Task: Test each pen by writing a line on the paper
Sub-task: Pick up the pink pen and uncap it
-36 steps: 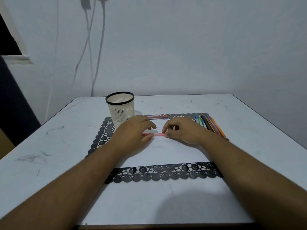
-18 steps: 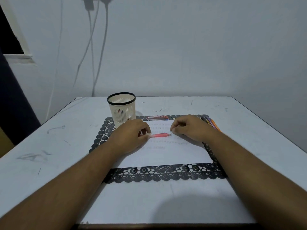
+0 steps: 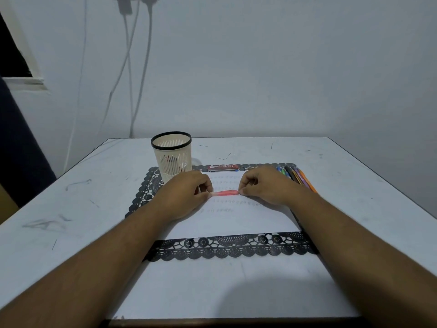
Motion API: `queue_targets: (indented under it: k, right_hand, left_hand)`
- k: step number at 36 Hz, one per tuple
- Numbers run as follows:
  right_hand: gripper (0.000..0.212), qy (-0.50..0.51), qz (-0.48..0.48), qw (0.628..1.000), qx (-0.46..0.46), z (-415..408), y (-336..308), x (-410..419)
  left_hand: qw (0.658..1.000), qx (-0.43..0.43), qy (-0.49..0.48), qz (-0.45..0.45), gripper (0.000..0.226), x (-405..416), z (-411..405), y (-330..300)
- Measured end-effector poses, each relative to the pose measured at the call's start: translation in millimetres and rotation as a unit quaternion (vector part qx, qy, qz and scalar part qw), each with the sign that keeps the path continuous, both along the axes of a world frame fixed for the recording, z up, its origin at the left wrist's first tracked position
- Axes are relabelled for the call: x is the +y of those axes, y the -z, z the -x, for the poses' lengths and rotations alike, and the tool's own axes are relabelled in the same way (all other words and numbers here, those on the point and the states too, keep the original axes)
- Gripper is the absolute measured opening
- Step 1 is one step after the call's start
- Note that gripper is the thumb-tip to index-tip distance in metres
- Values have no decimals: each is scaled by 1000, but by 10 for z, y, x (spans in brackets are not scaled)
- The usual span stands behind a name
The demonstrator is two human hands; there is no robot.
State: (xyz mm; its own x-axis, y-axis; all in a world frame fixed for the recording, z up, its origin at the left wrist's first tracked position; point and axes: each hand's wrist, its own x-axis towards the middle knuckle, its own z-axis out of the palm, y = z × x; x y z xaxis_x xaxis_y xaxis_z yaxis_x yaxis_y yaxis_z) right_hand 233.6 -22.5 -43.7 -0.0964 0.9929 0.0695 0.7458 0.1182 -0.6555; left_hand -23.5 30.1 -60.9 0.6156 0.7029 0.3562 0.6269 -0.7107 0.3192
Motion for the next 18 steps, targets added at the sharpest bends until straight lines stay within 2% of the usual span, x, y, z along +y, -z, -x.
queue_targets:
  k: [5,11,18]
  right_hand:
    - [10,4,12,1000,5,-23,-5,1]
    - [7,2,9,999,-50,-93,-48,9]
    - [11,28,-4,999,-46,-149,-48,43]
  left_hand:
    - [1000,2,-1,0,4,8,1,7]
    - [1000,8,-6,0,3,-4,-8,-7]
    - [1000,10,-5,0,3,-21,-10,-13]
